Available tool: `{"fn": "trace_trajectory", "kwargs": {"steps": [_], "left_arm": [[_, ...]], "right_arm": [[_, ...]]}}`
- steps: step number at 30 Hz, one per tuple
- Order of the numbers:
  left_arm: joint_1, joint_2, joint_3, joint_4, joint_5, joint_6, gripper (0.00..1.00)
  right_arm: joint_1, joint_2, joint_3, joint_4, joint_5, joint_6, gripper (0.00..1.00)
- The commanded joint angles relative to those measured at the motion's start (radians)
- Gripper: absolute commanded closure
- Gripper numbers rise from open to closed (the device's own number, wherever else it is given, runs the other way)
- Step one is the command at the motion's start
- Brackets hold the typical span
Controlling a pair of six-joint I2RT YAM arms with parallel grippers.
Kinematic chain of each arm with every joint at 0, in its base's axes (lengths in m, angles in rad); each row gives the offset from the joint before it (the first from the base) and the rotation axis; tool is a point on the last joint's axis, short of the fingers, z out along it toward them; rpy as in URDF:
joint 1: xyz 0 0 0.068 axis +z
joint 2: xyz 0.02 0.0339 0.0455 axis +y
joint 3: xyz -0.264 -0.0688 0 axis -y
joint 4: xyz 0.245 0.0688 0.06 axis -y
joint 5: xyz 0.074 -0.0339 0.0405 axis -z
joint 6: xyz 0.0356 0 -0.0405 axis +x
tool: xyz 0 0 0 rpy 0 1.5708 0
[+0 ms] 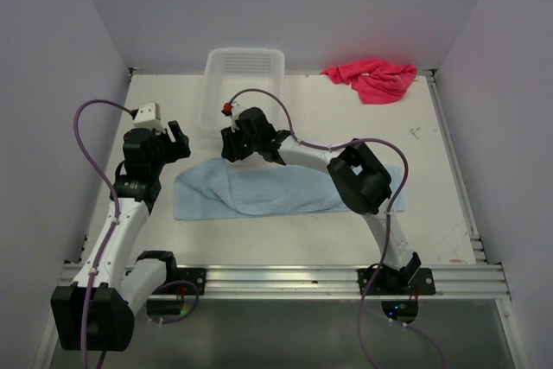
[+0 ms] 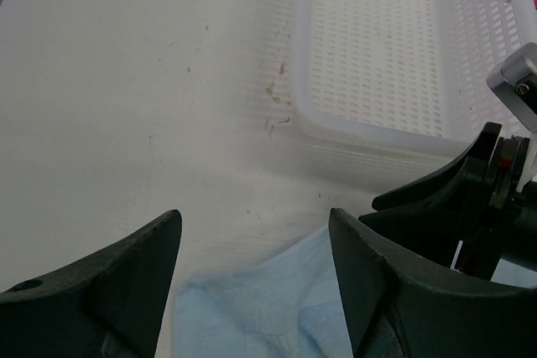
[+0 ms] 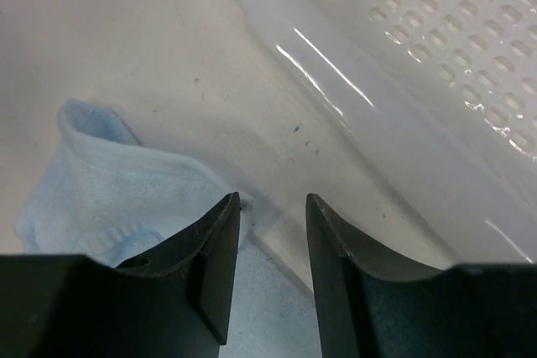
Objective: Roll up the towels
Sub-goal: Fold the towel
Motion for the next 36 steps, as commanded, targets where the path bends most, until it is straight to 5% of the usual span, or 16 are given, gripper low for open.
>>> {"fn": "trace_trajectory", "kwargs": {"steps": [1, 30, 36], "left_arm": [[0.010, 0.006, 0.037, 0.022, 0.020, -0.016, 0.25], [0.012, 0.032, 0.045, 0.025, 0.056, -0.021, 0.24], [0.013, 0.036, 0.047, 0.025, 0.058, -0.021, 0.24]], "right_arm": [[-0.005, -0.013, 0.010, 0.108, -0.093, 0.015, 0.58], [-0.014, 0.057, 0.017, 0.113, -0.211, -0.042, 0.53], [-0.014, 0.036, 0.002, 0.144, -0.215, -0.037, 0.68]]}}
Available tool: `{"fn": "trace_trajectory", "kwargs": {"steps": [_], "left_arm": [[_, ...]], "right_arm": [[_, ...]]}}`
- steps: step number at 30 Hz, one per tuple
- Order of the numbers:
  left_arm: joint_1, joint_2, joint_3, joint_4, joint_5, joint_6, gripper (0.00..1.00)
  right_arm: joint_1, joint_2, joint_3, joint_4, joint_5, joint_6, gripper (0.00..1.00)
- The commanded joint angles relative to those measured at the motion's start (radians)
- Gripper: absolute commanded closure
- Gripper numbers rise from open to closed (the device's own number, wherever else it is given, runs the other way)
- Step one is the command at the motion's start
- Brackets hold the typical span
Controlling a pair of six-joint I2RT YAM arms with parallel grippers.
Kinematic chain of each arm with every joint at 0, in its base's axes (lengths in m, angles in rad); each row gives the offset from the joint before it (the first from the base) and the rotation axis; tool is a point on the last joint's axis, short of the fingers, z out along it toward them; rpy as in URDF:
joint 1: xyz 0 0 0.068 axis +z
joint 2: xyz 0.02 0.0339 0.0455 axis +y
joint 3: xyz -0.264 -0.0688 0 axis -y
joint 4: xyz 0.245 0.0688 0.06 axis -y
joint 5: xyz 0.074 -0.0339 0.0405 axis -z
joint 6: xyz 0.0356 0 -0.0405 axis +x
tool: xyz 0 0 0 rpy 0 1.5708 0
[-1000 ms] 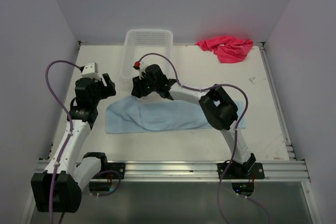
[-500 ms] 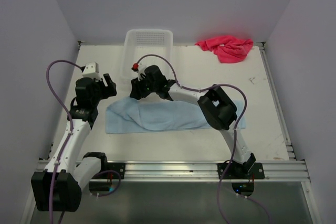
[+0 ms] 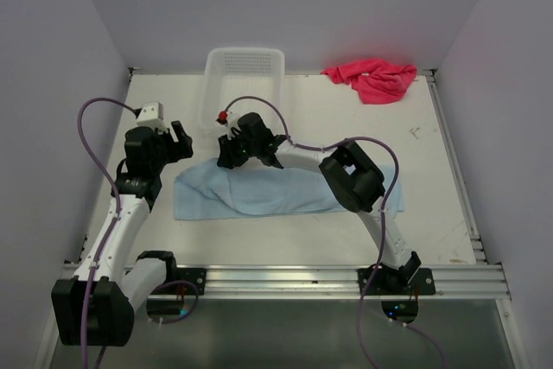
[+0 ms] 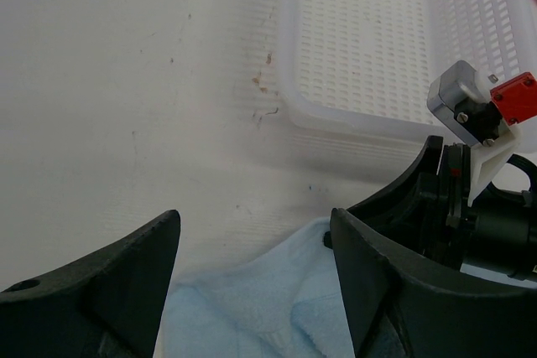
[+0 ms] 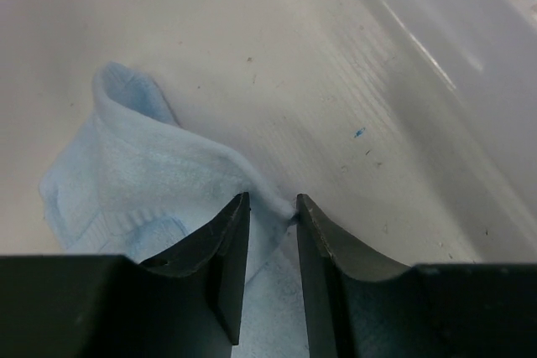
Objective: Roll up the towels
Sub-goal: Fold the towel
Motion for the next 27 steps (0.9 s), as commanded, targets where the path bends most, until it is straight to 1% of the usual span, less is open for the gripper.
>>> {"fn": "trace_trajectory", "kwargs": {"steps": [1, 2, 5, 6, 9, 13, 18, 24, 27], "left_arm": [[0.012, 0.001, 0.041, 0.026, 0.015, -0.020, 0.24], [0.012, 0.001, 0.041, 0.026, 0.018, -0.022, 0.24], [0.012, 0.001, 0.041, 0.026, 0.021, -0.024, 0.24], [0.012, 0.001, 0.039, 0.026, 0.021, -0.024, 0.23], [0.012, -0.002, 0.039, 0.026, 0.020, -0.024, 0.23], [0.012, -0.006, 0.038, 0.026, 0.020, -0.027, 0.23], [0.012, -0.011, 0.038, 0.019, 0.014, -0.036, 0.23], [0.012, -0.011, 0.041, 0.010, 0.001, -0.056, 0.22], [0.040, -0.012, 0.042, 0.005, -0.003, -0.063, 0.21]], "right_arm": [[-0.004, -0.040, 0.002, 0.051, -0.020, -0.008, 0.71], [-0.004, -0.044, -0.002, 0.053, -0.016, -0.008, 0.78], [-0.004, -0.067, -0.006, 0.053, -0.017, -0.012, 0.89], [-0.004, -0.075, -0.009, 0.048, -0.019, -0.012, 0.94], [-0.003, -0.109, -0.035, 0.053, -0.022, -0.017, 1.00], [0.008, -0.165, -0.082, 0.059, -0.013, -0.029, 1.00], [0.052, -0.233, -0.131, 0.065, -0.011, -0.051, 1.00], [0.117, -0.230, -0.131, 0.051, -0.027, -0.055, 1.00], [0.134, -0.213, -0.131, 0.073, -0.056, -0.029, 1.00]]}}
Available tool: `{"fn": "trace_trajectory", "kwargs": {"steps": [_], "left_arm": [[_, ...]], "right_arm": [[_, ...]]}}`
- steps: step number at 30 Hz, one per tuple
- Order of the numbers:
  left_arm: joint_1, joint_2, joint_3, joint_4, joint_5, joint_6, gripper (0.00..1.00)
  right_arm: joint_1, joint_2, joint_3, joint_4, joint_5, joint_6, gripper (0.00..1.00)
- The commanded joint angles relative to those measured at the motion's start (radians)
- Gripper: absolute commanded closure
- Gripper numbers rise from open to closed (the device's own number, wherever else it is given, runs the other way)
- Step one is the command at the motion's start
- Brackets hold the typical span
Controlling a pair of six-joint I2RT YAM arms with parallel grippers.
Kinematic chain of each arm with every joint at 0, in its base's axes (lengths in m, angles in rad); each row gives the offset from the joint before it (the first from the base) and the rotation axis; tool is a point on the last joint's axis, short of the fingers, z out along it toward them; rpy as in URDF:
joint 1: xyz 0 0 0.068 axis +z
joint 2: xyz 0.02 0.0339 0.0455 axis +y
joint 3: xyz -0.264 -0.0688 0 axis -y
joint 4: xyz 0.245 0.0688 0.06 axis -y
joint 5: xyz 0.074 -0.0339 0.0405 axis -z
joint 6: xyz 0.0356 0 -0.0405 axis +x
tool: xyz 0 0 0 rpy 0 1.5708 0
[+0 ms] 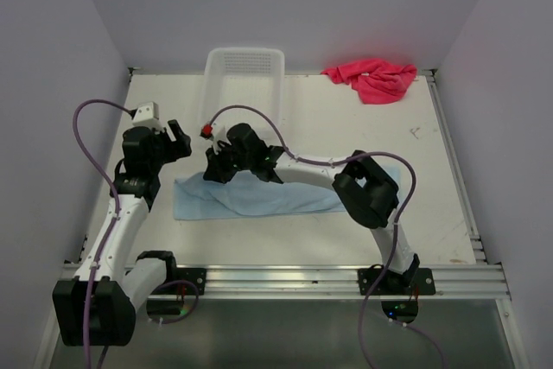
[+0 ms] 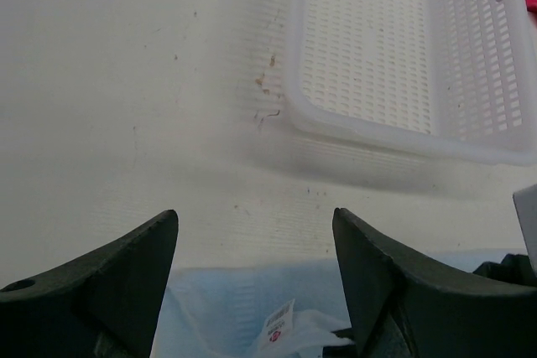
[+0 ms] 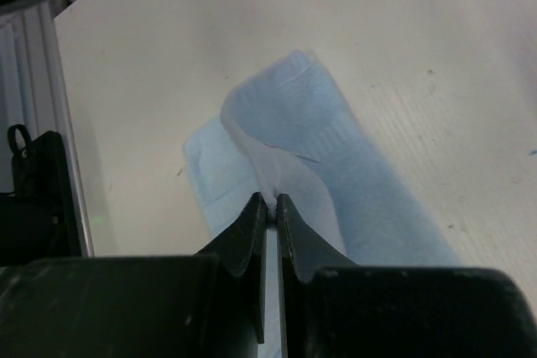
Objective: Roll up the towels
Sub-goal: Fold the towel
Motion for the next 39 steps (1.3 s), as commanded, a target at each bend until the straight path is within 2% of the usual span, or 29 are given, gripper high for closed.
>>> {"fn": "trace_trajectory", "kwargs": {"steps": [1, 11, 21, 26, 29, 30, 33, 39], "left_arm": [[0.027, -0.009, 0.042, 0.006, -0.008, -0.026, 0.21], [0.030, -0.012, 0.045, -0.005, -0.017, -0.029, 0.21], [0.040, -0.009, 0.054, -0.028, -0.051, -0.057, 0.21], [0.040, -0.005, 0.056, -0.031, -0.048, -0.062, 0.20], [0.042, -0.002, 0.057, -0.031, -0.040, -0.065, 0.20], [0.044, 0.000, 0.057, -0.031, -0.039, -0.066, 0.20], [0.047, 0.018, 0.060, -0.044, -0.033, -0.075, 0.20], [0.060, 0.051, 0.072, -0.066, -0.030, -0.089, 0.20]], "right_arm": [[0.022, -0.012, -0.006, 0.059, -0.054, 0.025, 1.00], [0.051, 0.042, 0.014, 0.122, -0.152, 0.123, 1.00], [0.068, 0.140, 0.024, 0.257, -0.212, 0.260, 1.00], [0.090, 0.172, 0.059, 0.246, -0.241, 0.268, 0.99], [0.099, 0.172, 0.057, 0.237, -0.264, 0.266, 0.90], [0.100, 0.174, 0.059, 0.237, -0.280, 0.271, 0.80], [0.100, 0.156, 0.044, 0.234, -0.312, 0.289, 0.61], [0.062, 0.012, -0.090, 0.220, -0.289, 0.268, 0.52]]}}
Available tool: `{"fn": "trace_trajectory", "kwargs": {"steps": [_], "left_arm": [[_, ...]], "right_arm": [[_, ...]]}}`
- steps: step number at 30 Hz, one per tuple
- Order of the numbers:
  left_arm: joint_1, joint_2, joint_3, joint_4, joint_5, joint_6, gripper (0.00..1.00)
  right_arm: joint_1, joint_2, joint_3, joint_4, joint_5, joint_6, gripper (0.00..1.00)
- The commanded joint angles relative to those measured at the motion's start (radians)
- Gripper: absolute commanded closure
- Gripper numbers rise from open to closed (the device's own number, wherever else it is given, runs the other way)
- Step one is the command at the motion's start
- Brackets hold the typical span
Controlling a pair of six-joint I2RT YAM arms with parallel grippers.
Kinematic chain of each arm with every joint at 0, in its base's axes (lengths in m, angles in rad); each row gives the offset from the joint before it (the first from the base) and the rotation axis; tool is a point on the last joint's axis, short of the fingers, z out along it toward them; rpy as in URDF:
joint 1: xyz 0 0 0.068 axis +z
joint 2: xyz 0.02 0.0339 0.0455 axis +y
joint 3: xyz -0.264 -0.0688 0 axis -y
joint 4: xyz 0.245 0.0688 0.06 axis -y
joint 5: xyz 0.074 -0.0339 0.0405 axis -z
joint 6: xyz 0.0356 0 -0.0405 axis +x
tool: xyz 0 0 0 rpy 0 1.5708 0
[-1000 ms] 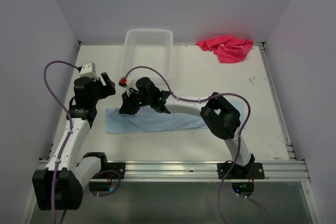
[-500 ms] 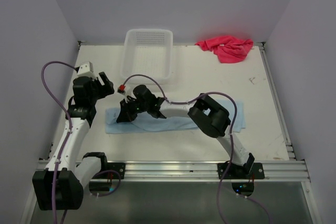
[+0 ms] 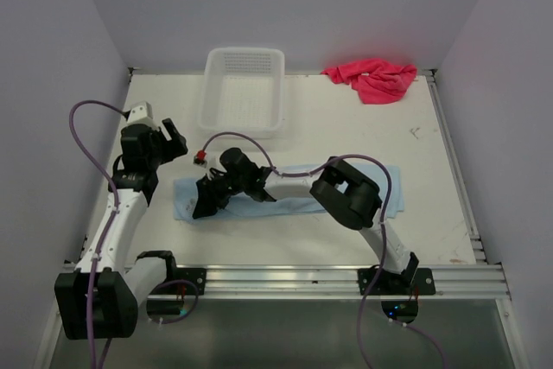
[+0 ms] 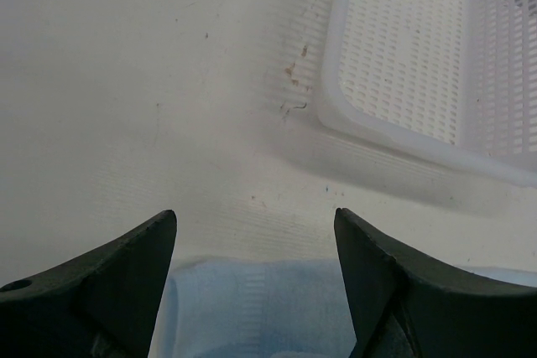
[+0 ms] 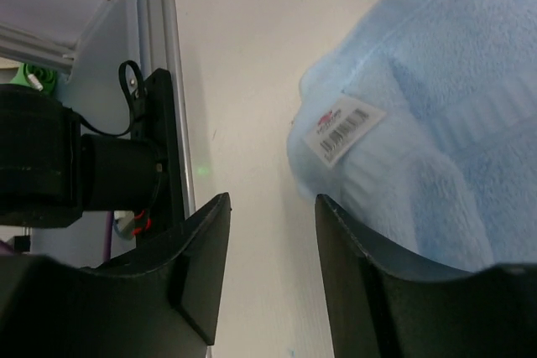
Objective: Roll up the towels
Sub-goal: Fold the towel
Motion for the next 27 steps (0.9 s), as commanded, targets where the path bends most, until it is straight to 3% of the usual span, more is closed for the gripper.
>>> {"fn": "trace_trajectory", "kwargs": {"steps": [1, 5, 7, 11, 14, 20, 27], "left_arm": [[0.018, 0.015, 0.049, -0.021, 0.006, -0.022, 0.20], [0.022, 0.033, 0.049, -0.035, 0.005, -0.029, 0.20], [0.020, 0.056, 0.045, -0.046, 0.043, -0.040, 0.20], [0.025, 0.139, 0.063, -0.114, 0.098, -0.109, 0.21], [0.034, 0.202, 0.066, -0.165, 0.120, -0.141, 0.23], [0.048, 0.254, 0.043, -0.171, 0.127, -0.166, 0.25], [0.060, 0.282, 0.046, -0.234, 0.065, -0.175, 0.26]], "right_arm": [[-0.037, -0.156, -0.063, 0.024, -0.020, -0.008, 0.50], [-0.090, -0.277, -0.184, -0.040, 0.049, -0.033, 0.53], [-0.135, -0.369, -0.227, -0.077, 0.102, -0.042, 0.60], [-0.230, -0.519, -0.289, -0.314, 0.277, -0.080, 0.73], [-0.345, -0.650, -0.367, -0.402, 0.394, -0.051, 0.75], [-0.619, -0.874, -0.551, -0.419, 0.431, 0.038, 0.75], [-0.908, -0.932, -0.648, -0.464, 0.403, 0.108, 0.74]]}}
